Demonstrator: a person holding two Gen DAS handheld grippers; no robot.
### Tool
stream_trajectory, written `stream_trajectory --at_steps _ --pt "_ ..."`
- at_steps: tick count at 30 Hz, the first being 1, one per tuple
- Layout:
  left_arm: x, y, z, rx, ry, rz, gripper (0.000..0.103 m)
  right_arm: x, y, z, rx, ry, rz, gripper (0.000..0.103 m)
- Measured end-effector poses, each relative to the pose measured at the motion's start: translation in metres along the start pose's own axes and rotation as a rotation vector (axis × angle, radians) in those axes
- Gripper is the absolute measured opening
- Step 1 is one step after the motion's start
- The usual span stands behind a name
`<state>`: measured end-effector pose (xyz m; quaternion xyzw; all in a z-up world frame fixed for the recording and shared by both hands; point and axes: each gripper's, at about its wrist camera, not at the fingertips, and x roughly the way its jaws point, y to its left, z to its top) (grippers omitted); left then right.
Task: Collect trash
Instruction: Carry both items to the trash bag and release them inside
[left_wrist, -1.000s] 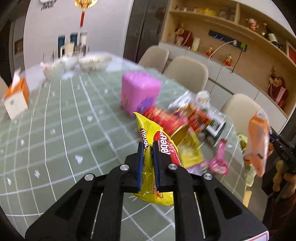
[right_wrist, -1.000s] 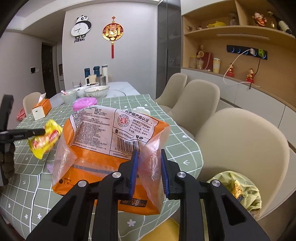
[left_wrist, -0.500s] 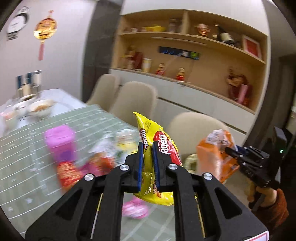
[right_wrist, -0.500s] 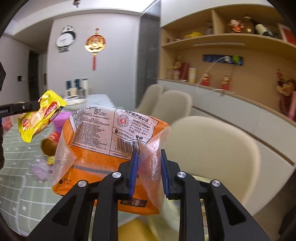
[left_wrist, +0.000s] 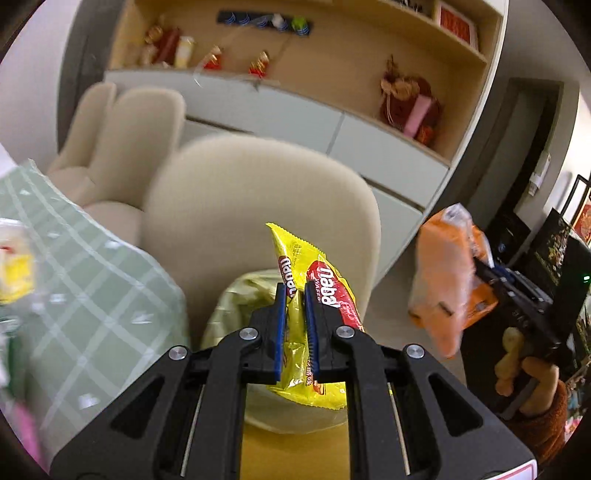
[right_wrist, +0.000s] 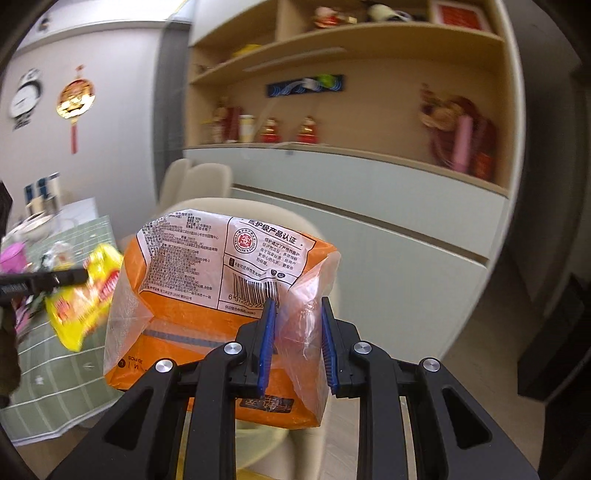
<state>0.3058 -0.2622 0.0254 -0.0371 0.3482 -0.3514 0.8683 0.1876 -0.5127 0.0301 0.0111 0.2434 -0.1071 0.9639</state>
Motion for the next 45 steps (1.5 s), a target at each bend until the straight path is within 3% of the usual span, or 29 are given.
stream_trajectory --at_steps 4,6,7,11,17,24,32,36,40,45 --pt "0.055 -0.009 0.000 0.005 0.068 -0.029 0.011 0.023 -0.017 -0.008 0.023 0.039 -0.013 0.023" --pt "0.078 -0.004 0.000 -0.023 0.107 -0.039 0.020 0.036 -0.019 -0.014 0.026 0.063 -0.003 0.023" --pt "0.084 0.000 0.000 -0.035 0.115 -0.040 0.028 0.039 -0.016 -0.018 0.024 0.069 0.000 0.023" --pt "0.081 0.013 0.001 -0.062 0.101 0.012 0.031 0.066 0.001 -0.023 0.006 0.104 0.021 0.023" --pt "0.033 0.020 -0.009 -0.015 0.074 0.098 0.038 0.117 0.051 -0.036 -0.042 0.170 0.087 0.023" --pt "-0.025 0.036 -0.026 0.006 0.038 0.154 0.039 0.173 0.113 -0.074 -0.201 0.335 0.113 0.023" --pt "-0.072 0.048 -0.041 -0.024 -0.005 0.147 0.040 0.182 0.113 -0.099 -0.205 0.453 0.126 0.023" --pt "-0.097 0.058 -0.048 -0.042 -0.033 0.177 0.042 0.170 0.107 -0.100 -0.167 0.429 0.130 0.024" --pt "-0.121 0.070 -0.056 -0.065 -0.055 0.204 0.046 0.156 0.094 -0.094 -0.092 0.397 0.143 0.040" --pt "-0.161 0.089 -0.068 -0.087 -0.104 0.269 0.048 0.120 0.089 -0.080 -0.050 0.311 0.127 0.044"
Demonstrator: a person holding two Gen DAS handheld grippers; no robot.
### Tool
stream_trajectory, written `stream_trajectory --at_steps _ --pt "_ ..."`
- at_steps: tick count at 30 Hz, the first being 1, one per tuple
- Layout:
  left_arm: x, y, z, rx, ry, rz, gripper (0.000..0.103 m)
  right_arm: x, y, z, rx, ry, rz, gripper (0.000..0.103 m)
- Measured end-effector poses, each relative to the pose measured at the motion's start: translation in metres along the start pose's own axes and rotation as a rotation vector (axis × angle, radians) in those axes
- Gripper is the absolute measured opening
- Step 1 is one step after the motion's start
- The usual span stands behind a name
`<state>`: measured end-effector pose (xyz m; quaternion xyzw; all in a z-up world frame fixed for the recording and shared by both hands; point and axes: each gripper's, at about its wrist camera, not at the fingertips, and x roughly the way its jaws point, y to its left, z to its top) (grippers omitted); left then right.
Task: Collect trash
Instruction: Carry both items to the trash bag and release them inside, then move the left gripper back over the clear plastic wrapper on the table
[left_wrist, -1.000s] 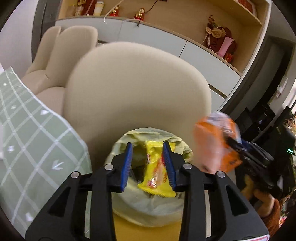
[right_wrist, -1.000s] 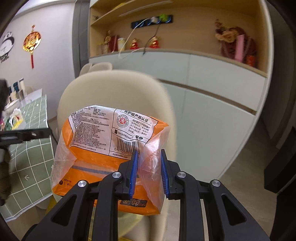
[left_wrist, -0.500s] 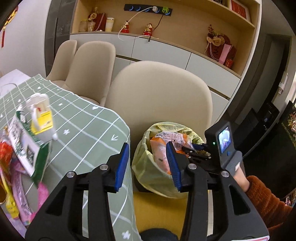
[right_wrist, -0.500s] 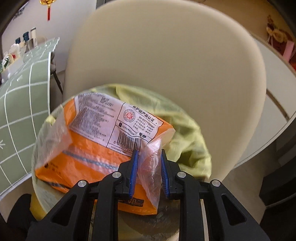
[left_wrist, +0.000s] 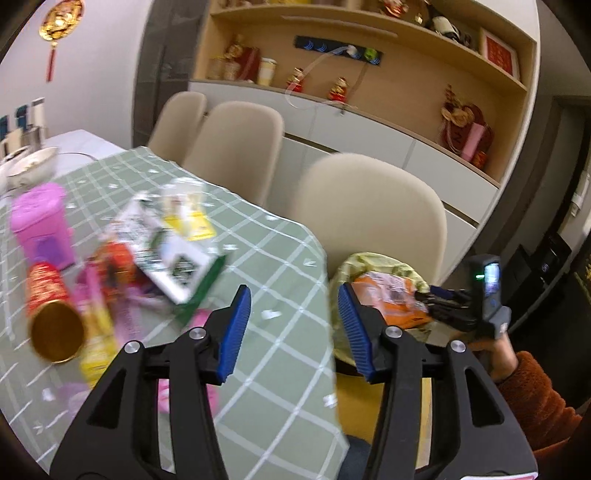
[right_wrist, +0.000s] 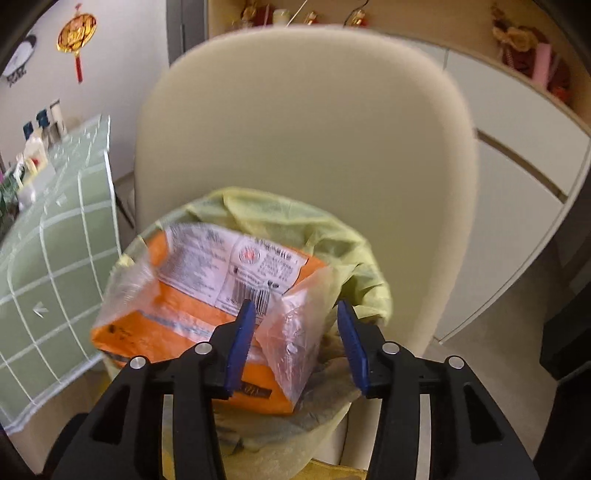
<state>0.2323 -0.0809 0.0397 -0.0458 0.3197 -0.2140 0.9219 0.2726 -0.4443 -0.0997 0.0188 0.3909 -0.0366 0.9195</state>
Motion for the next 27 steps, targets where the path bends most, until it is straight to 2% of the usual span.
stream_trajectory --at_steps 6,10,12,17,19,21,27 --pt "-0.044 0.054 -0.012 -0.072 -0.063 0.112 0.050 -0.055 0.024 0.004 -0.014 -0.117 0.048 0.045" --pt "-0.069 0.092 -0.021 -0.126 -0.094 0.188 0.050 -0.079 0.064 0.029 -0.059 -0.179 0.135 0.046" --pt "-0.082 0.110 -0.026 -0.150 -0.108 0.225 0.051 -0.090 0.085 0.035 -0.088 -0.202 0.179 0.053" --pt "-0.103 0.151 -0.041 -0.213 -0.108 0.287 0.051 -0.108 0.134 0.040 -0.144 -0.240 0.290 0.053" --pt "-0.105 0.164 -0.048 -0.235 -0.093 0.301 0.051 -0.114 0.154 0.037 -0.182 -0.256 0.334 0.053" --pt "-0.105 0.172 -0.052 -0.247 -0.076 0.296 0.052 -0.116 0.180 0.034 -0.240 -0.237 0.356 0.053" --pt "-0.098 0.185 -0.052 -0.260 -0.041 0.241 0.052 -0.119 0.225 0.030 -0.320 -0.207 0.373 0.053"
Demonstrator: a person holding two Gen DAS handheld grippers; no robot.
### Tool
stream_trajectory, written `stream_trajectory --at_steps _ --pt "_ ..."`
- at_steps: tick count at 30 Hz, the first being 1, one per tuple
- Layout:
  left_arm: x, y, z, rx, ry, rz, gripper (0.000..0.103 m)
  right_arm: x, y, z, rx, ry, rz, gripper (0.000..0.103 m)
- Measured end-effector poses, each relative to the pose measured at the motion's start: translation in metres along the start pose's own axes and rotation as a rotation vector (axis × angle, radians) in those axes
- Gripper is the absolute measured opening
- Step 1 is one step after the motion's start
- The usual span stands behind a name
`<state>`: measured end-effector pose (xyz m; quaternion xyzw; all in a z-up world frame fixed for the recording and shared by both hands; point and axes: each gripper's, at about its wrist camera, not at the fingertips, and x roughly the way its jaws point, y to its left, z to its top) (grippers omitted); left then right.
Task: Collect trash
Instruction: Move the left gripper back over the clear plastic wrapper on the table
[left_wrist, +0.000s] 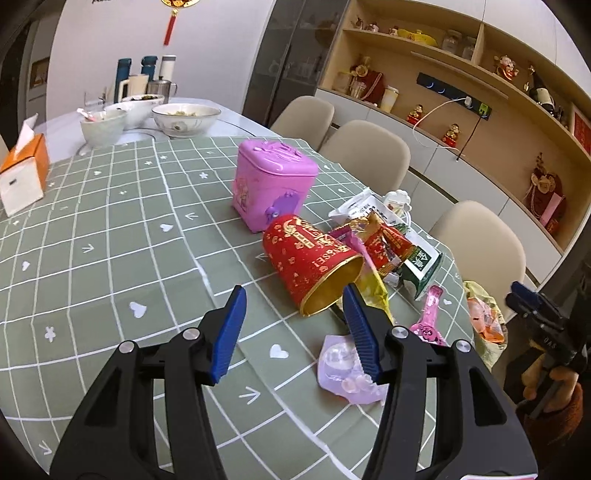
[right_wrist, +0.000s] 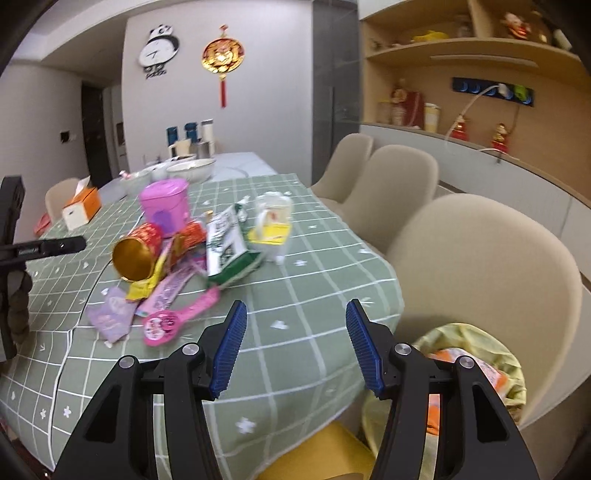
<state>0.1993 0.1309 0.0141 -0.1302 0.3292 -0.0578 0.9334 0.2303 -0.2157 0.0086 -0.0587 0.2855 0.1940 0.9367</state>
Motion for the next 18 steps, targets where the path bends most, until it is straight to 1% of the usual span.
stream_trajectory --at_steps 3,6,9,12,18 --pt "0.004 -0.006 0.002 0.019 0.008 -0.018 0.052 0.007 0.007 -0.001 -0.020 0.012 -0.015 0.053" --pt "0.011 -0.015 -0.002 0.049 0.035 -0.044 0.052 0.013 0.016 -0.005 -0.025 0.032 0.027 0.053" --pt "0.019 -0.022 -0.010 0.075 0.077 -0.059 0.052 0.019 0.026 -0.012 -0.043 0.053 0.055 0.053" --pt "0.029 -0.027 -0.020 0.090 0.129 -0.062 0.052 0.023 0.033 -0.017 -0.054 0.067 0.060 0.053" --pt "0.046 -0.042 -0.039 0.157 0.233 -0.044 0.052 0.027 0.035 -0.025 -0.002 0.090 0.082 0.053"
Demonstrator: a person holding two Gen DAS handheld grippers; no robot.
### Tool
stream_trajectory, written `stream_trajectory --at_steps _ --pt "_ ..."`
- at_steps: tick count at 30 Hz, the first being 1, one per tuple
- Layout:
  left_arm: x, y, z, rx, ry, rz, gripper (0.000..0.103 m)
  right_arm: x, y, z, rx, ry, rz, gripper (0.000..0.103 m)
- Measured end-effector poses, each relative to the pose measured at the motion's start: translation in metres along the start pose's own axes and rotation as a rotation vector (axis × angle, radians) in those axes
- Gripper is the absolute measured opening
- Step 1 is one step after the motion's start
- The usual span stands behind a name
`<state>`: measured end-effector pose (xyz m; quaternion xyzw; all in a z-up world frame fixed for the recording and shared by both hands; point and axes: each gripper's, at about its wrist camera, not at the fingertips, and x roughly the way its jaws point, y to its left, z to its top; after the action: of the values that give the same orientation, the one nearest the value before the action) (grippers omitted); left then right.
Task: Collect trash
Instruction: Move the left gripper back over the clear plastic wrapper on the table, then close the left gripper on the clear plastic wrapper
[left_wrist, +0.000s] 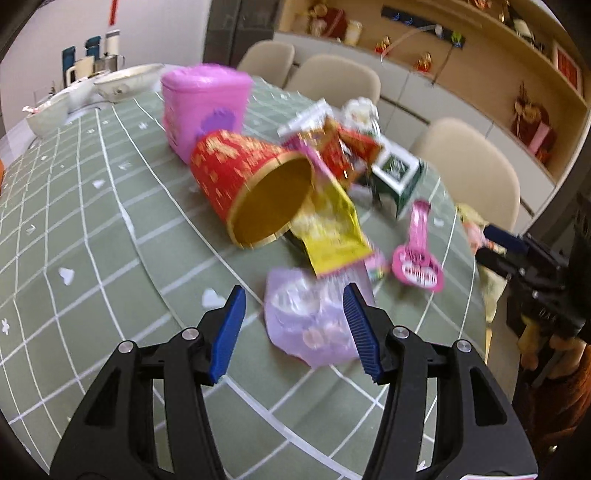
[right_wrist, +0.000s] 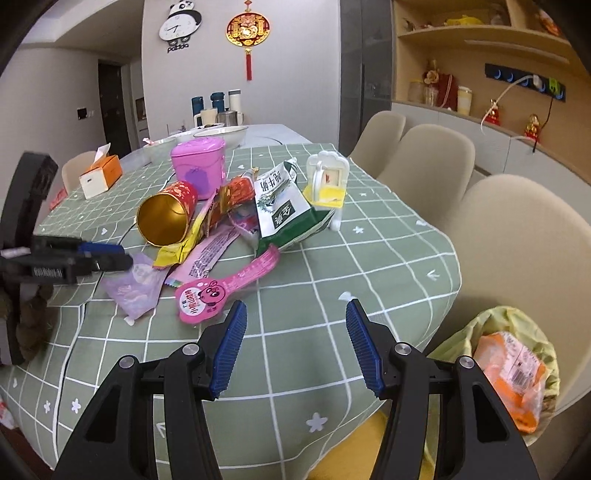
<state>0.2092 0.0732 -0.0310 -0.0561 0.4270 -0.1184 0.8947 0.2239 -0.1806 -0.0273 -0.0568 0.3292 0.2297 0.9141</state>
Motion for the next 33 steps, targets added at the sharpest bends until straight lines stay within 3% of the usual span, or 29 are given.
stream_trajectory --at_steps 8,12,16,19,25,29,33 --pt "0.004 -0.002 -0.006 -0.007 0.012 -0.004 0.050 0.019 0.008 -0.017 0.074 0.066 0.057 0.053" --pt "0.005 -0.004 -0.008 0.016 0.014 0.007 0.016 0.025 0.016 -0.014 0.073 0.071 0.061 0.053" --pt "-0.003 0.000 -0.008 0.006 -0.023 -0.022 0.005 0.032 0.029 -0.013 0.041 0.096 0.040 0.053" --pt "-0.008 0.006 -0.005 -0.013 -0.046 -0.037 0.004 0.032 0.042 -0.015 -0.027 0.106 -0.011 0.053" --pt "-0.020 0.022 0.000 -0.060 -0.080 -0.058 0.004 0.031 0.044 -0.015 0.008 0.140 -0.043 0.053" --pt "-0.022 0.029 0.003 -0.086 -0.083 -0.066 0.004 0.032 0.053 -0.011 -0.016 0.146 0.048 0.053" --pt "-0.020 0.032 0.002 -0.101 -0.072 -0.065 0.008 0.046 0.059 0.003 0.025 0.133 0.056 0.053"
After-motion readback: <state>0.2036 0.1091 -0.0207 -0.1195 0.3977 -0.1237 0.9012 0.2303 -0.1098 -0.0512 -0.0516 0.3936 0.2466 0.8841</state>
